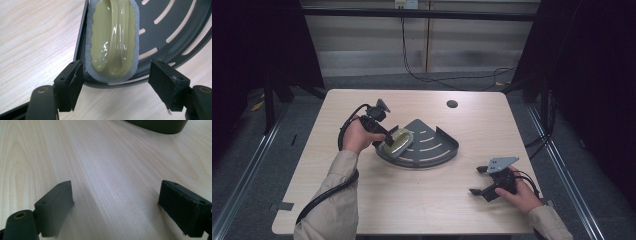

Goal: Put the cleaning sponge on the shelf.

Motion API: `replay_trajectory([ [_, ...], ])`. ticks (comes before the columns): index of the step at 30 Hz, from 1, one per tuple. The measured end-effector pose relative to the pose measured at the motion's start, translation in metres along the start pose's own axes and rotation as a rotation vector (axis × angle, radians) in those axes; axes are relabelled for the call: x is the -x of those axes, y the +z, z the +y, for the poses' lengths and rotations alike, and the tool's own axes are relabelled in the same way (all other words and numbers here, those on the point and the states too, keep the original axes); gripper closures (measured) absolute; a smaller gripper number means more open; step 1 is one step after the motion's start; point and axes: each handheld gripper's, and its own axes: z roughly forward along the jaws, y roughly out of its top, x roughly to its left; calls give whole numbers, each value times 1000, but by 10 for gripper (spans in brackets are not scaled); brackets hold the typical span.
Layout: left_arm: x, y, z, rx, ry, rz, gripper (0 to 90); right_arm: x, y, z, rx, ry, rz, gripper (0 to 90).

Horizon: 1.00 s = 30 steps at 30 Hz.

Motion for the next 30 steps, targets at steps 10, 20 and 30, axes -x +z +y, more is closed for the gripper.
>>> replay_trajectory([
  [10,-6,-4,-24,40,-7,-17,272,0,0,0,-2,1,1,117],
  [20,-11,0,-57,88,-7,-32,268,0,0,0,-2,-1,1,117],
  [30,-16,10,-90,126,-20,-31,265,0,0,0,-3,0,1,117],
])
